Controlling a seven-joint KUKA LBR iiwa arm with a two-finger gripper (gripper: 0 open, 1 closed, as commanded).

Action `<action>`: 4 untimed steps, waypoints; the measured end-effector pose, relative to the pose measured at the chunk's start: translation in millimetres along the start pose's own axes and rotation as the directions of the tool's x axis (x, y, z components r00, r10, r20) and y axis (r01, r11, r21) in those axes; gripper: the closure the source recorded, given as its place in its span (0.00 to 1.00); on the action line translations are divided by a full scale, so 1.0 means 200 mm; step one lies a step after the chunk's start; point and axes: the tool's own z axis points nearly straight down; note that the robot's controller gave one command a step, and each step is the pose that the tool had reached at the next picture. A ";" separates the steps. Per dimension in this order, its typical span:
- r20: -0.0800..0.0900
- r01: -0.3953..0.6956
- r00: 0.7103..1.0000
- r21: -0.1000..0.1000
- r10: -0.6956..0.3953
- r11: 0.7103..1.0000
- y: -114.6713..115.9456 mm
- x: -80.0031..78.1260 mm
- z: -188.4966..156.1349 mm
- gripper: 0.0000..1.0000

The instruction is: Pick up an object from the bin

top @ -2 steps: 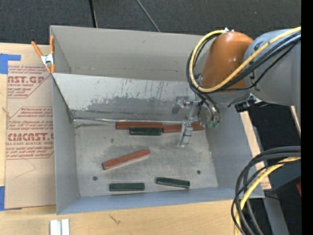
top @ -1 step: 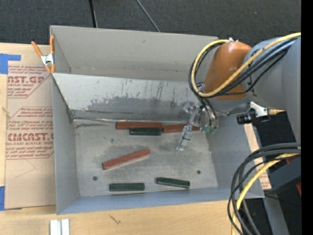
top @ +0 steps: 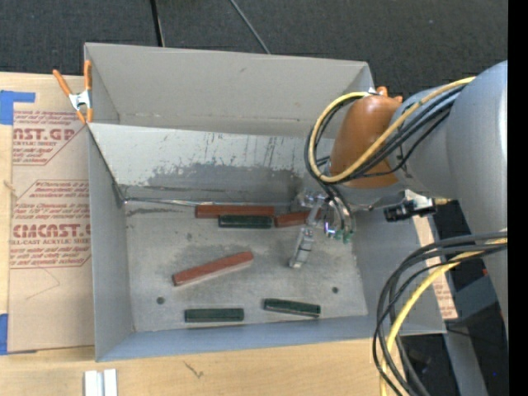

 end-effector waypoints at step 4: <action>-0.006 -0.194 0.981 0.002 0.194 0.981 0.01 0.02 -0.13 1.00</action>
Offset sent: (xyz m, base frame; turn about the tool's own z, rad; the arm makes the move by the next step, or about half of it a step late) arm 0.0000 0.0000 0.0000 0.0000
